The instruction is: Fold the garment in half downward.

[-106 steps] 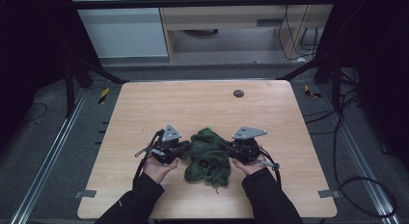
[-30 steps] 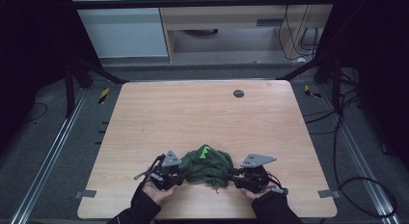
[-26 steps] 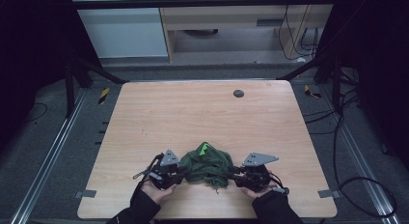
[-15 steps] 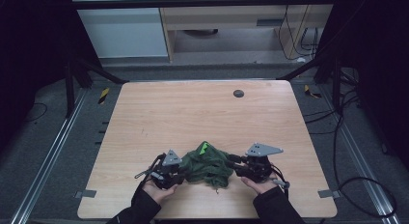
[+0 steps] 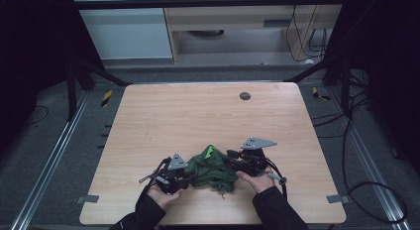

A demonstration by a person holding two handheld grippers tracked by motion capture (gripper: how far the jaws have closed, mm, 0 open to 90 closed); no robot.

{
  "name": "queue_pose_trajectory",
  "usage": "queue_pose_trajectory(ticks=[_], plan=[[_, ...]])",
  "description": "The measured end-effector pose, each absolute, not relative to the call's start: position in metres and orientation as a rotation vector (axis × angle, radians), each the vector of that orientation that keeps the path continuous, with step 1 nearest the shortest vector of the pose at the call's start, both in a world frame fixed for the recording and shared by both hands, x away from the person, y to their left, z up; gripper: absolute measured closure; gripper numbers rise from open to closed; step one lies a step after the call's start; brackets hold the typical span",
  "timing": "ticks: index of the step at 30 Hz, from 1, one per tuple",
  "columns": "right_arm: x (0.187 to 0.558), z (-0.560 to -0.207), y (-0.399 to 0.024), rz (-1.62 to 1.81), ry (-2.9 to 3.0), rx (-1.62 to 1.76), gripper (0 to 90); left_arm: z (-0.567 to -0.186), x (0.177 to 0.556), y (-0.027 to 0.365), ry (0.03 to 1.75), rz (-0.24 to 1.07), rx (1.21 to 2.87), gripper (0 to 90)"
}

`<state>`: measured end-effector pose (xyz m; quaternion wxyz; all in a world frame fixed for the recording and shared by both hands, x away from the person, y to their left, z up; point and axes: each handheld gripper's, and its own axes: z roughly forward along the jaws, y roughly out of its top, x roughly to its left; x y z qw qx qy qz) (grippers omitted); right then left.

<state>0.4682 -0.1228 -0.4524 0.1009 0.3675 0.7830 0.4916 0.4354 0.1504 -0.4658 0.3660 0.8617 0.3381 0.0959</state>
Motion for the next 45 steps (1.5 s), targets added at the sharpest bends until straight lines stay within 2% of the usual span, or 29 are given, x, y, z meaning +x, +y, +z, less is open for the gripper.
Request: queue_pose_trajectory(ticks=[3,7,10,16,28,35,41,45], plan=[[0.471,-0.454,-0.119,1.439,2.329,1.084,69.0,-0.466,0.436,0.15,0.87,0.246,2.215,77.9],[0.47,-0.455,-0.117,1.425,2.372,1.081,82.5,-0.466,0.435,0.15,0.87,0.246,2.217,78.0],[0.467,-0.453,-0.117,1.433,2.387,1.067,87.7,-0.466,0.435,0.15,0.869,0.246,2.218,77.9],[0.458,-0.449,-0.121,1.483,2.406,1.023,88.5,-0.465,0.435,0.153,0.876,0.243,2.206,76.6],[0.453,-0.45,-0.124,1.476,2.423,0.998,88.5,-0.431,0.458,0.173,0.895,0.263,2.07,65.2],[0.454,-0.45,-0.124,1.468,2.426,0.998,88.4,-0.437,0.476,0.155,0.861,0.248,2.125,65.3],[0.454,-0.451,-0.123,1.447,2.429,1.005,88.4,-0.447,0.485,0.142,0.811,0.182,2.172,64.0],[0.455,-0.452,-0.123,1.434,2.436,1.002,88.5,-0.455,0.486,0.136,0.792,0.177,2.214,69.2]])
